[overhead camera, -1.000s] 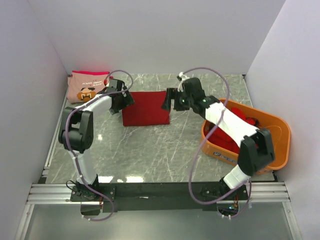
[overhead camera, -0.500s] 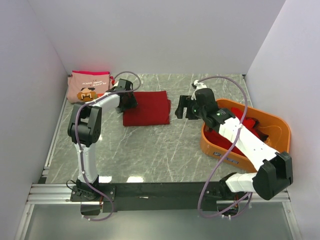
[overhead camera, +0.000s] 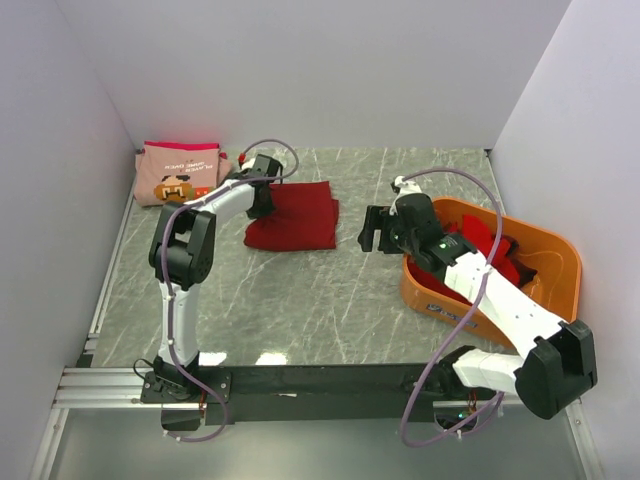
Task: Fold and stack the t-shirts
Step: Neatly place the folded tshirt to the corner
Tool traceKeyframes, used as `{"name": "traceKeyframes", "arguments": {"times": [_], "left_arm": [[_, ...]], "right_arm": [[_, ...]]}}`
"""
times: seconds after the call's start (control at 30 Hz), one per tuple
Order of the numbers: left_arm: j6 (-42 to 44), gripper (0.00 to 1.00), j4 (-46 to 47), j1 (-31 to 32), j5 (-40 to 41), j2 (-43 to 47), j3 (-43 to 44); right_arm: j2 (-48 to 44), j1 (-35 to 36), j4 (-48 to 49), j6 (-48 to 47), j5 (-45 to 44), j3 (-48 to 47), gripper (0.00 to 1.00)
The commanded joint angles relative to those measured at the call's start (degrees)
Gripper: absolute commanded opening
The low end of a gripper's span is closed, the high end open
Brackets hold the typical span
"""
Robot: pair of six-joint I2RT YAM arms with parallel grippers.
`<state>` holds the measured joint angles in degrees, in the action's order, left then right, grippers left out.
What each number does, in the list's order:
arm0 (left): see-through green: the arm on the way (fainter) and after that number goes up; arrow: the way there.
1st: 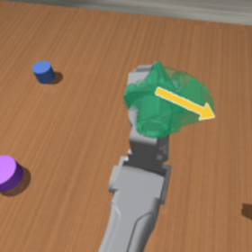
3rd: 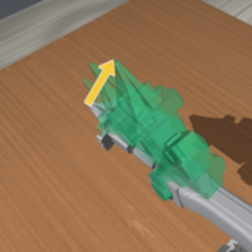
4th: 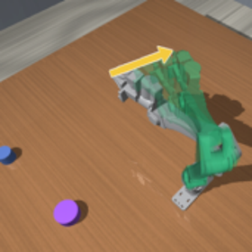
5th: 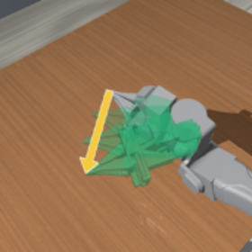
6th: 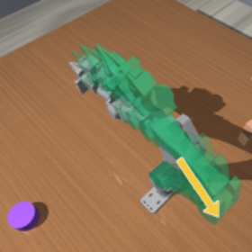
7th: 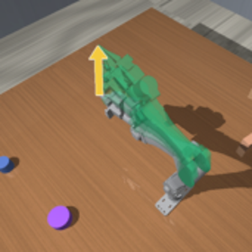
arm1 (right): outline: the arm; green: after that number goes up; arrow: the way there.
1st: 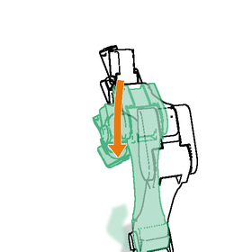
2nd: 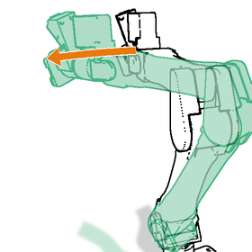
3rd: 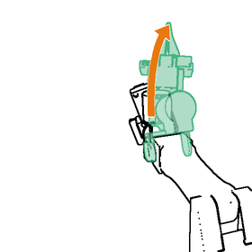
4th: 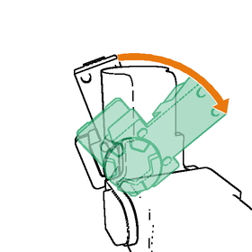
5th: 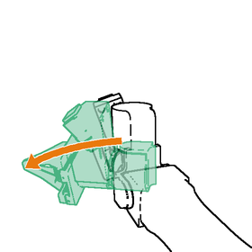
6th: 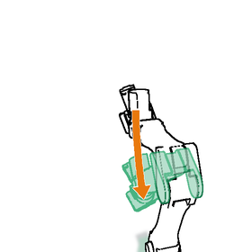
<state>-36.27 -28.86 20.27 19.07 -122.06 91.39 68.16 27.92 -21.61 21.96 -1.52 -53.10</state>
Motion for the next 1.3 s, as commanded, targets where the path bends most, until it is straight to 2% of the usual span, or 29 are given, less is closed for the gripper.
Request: {"name": "traceKeyframes", "arguments": {"times": [0.0,0.27,0.43,0.67,0.93,1.07,1.27], "left_arm": [[6.0,0.01,-3.9,-0.1,11.8,0.9,4.4],[23.3,0.01,4.7,-0.1,28.1,4.5,6.8],[38.0,0.01,16.9,-0.7,34.4,5.8,6.6],[48.6,0.01,24.9,-2.2,36.0,3.2,13.4],[59.5,0.01,33.0,-4.4,36.7,2.1,17.4],[59.7,0.01,31.1,-5.1,36.7,1.8,21.6],[59.0,0.01,29.7,-5.6,34.9,3.8,22.5]], "right_arm": [[-2.1,-0.2,0.3,-0.1,-2.3,2.7,0.88],[-4.0,-0.3,3.8,1.0,-3.5,7.4,0.88],[-5.8,-0.1,5.9,1.0,-3.1,8.2,0.88],[-6.1,-0.2,7.1,0.8,-3.5,9.1,0.88],[-5.3,-0.2,6.8,0.8,-4.5,8.9,0.88],[-4.6,-0.2,6.8,0.8,-4.5,8.7,0.88],[-4.0,-0.3,6.6,0.8,-4.5,8.5,0.88]]}}
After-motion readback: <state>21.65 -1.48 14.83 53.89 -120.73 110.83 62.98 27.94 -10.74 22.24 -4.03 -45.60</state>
